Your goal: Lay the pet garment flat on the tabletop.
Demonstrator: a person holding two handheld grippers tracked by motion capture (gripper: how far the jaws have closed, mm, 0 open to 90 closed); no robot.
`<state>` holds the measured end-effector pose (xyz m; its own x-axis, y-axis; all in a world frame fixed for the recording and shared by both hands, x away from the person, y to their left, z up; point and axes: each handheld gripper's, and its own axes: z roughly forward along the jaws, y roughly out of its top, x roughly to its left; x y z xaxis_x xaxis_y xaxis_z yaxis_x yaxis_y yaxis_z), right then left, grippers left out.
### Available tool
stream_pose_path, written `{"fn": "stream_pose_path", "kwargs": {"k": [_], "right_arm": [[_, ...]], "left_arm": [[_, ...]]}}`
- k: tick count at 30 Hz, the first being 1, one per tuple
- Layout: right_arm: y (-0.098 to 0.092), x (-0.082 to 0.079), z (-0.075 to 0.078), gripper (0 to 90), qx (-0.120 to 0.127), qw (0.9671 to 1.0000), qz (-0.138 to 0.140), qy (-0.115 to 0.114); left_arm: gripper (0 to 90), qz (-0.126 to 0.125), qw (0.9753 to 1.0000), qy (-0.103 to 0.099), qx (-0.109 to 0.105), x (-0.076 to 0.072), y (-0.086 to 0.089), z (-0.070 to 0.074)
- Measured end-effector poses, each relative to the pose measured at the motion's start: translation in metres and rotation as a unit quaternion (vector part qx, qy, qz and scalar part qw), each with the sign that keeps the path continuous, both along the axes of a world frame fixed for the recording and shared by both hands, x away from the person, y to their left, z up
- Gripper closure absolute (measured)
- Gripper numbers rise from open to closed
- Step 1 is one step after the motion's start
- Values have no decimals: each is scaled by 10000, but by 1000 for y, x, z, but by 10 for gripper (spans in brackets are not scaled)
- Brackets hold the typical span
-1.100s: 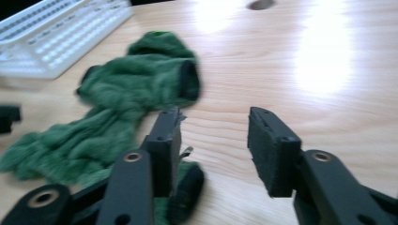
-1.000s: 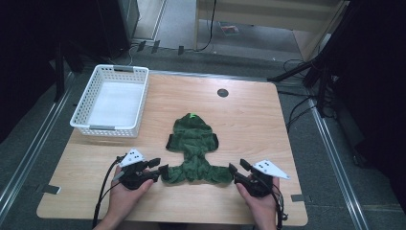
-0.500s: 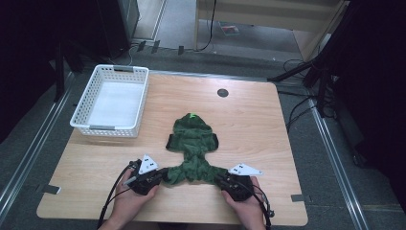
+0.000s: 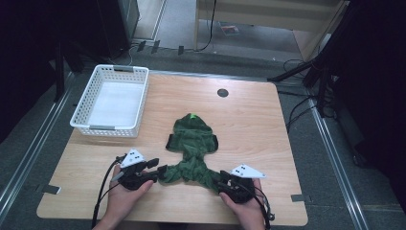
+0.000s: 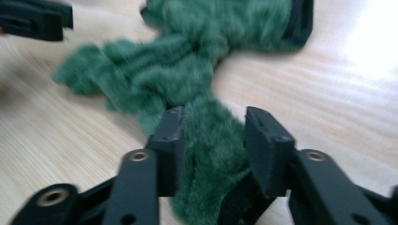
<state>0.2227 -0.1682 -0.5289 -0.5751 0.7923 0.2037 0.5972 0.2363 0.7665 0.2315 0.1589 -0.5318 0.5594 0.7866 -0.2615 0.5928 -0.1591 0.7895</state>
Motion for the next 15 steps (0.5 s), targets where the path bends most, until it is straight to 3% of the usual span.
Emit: {"fn": "stream_pose_path", "kwargs": {"k": [3, 7, 10, 13, 15], "right_arm": [[6, 2, -10, 552, -347, 9992, 117, 135], [4, 6, -14, 582, -716, 9974, -40, -22], [-3, 12, -16, 584, -725, 9972, -151, -89], [-7, 16, -17, 575, -763, 9967, -264, -112], [-9, 16, -17, 562, -726, 9969, -270, -93]], "left_arm": [[528, -198, 9993, 167, 271, 1, -10, -11], [699, -292, 9978, 194, 563, -2, -12, -14], [811, -404, 9964, 189, 716, -4, -13, -15], [821, -450, 9961, 174, 738, -6, -14, -14], [802, -485, 9966, 161, 639, -7, -12, -15]]}}
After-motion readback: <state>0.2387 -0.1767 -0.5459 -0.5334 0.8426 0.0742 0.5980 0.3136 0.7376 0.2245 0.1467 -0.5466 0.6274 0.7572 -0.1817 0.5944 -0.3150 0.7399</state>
